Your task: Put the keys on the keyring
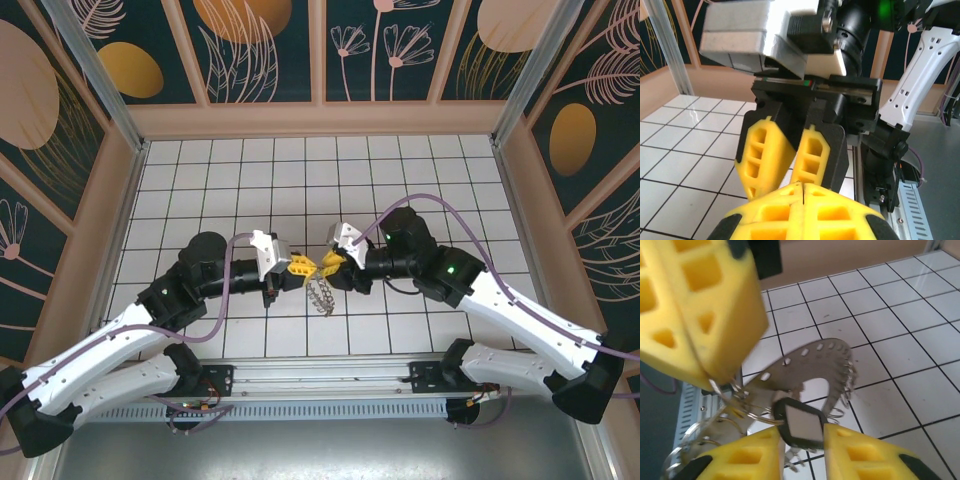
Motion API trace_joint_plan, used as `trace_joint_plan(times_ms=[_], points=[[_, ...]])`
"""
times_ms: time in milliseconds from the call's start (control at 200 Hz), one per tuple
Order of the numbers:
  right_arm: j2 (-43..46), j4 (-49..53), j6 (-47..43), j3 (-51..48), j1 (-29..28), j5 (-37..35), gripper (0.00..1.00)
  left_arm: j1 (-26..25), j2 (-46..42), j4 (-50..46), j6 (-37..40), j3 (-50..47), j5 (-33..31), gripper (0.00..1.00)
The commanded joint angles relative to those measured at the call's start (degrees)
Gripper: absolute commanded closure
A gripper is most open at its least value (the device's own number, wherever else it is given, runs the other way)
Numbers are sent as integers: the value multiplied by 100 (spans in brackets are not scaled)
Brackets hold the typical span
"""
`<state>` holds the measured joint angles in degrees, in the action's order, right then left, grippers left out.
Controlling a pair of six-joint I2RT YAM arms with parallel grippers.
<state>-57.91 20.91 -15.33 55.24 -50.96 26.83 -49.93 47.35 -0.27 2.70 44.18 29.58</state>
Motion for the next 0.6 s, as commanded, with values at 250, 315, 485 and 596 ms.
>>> trace_joint_plan(times_ms=[250, 315, 485, 596], points=[[1061, -479, 222, -327, 42, -459, 57, -17, -70, 489, -12, 49, 205, 100], [1082, -599, 218, -321, 42, -380, 57, -25, -63, 517, -24, 44, 244, 100], [1064, -977, 172, -409, 42, 108, 56, -22, -77, 611, -69, 24, 380, 100], [925, -1083, 142, -427, 42, 264, 56, -17, -77, 658, -91, 12, 433, 100]])
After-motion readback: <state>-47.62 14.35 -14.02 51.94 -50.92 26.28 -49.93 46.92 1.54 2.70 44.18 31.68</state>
